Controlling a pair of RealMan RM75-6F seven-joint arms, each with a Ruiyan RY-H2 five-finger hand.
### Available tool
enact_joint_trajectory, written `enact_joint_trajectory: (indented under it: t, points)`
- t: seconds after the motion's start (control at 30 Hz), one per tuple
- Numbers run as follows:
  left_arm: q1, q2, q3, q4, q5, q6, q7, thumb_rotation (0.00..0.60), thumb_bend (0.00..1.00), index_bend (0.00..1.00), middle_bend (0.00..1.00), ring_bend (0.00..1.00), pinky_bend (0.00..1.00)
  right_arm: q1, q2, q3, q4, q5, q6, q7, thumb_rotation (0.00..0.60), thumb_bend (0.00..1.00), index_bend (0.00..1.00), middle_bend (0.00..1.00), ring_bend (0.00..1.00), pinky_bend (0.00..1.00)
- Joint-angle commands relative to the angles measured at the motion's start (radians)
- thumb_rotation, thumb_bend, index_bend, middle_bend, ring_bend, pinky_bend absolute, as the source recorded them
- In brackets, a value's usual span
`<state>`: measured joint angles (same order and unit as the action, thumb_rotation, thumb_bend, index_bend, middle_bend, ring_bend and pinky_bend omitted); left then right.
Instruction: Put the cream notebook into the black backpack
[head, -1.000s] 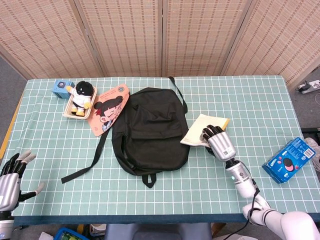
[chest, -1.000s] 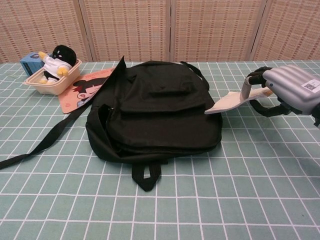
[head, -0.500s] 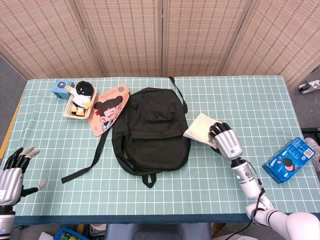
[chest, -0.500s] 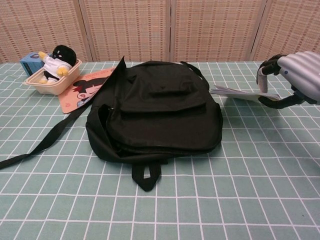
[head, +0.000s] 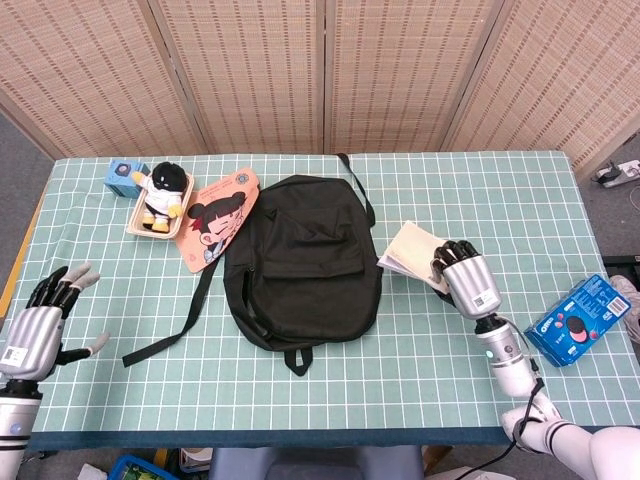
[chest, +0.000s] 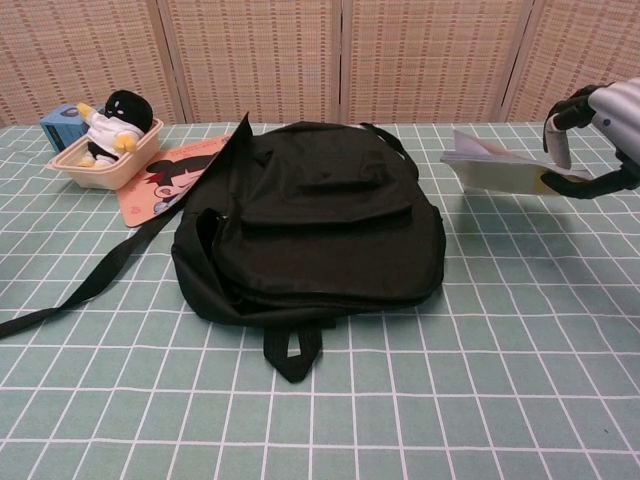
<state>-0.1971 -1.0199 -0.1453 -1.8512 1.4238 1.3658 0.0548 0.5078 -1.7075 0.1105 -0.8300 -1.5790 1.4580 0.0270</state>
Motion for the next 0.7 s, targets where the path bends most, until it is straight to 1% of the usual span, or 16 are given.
enact_joint_trajectory:
  t: [0.03,0.23,0.43,0.57,0.7]
  points:
    - [-0.027,0.005,-0.016,0.003,-0.008,-0.025,-0.010,0.600,0.22,0.21,0.10,0.01,0.07,-0.004,0.026,0.004,-0.026,-0.006,0.018,-0.014,0.600,0.55,0.80,0.48,0.33,0.33]
    - [-0.074,-0.003,-0.036,0.012,0.008,-0.052,-0.033,0.600,0.22,0.21,0.10,0.01,0.07,-0.003,0.116,0.004,-0.119,-0.041,0.058,-0.061,0.600,0.58,0.80,0.48,0.33,0.33]
    - [-0.144,-0.018,-0.040,0.034,0.055,-0.121,-0.089,0.600,0.22,0.23,0.10,0.02,0.07,-0.006,0.239,0.005,-0.258,-0.080,0.092,-0.130,0.600,0.59,0.80,0.48,0.33,0.33]
    - [-0.210,-0.044,-0.040,0.062,0.114,-0.174,-0.149,0.600,0.22,0.27,0.13,0.08,0.07,-0.018,0.316,0.015,-0.351,-0.089,0.112,-0.179,0.600,0.59,0.80,0.48,0.33,0.33]
    - [-0.284,-0.075,-0.033,0.090,0.176,-0.236,-0.220,0.600,0.22,0.30,0.18,0.13,0.07,-0.032,0.370,0.025,-0.409,-0.091,0.130,-0.205,0.600,0.59,0.80,0.48,0.33,0.33]
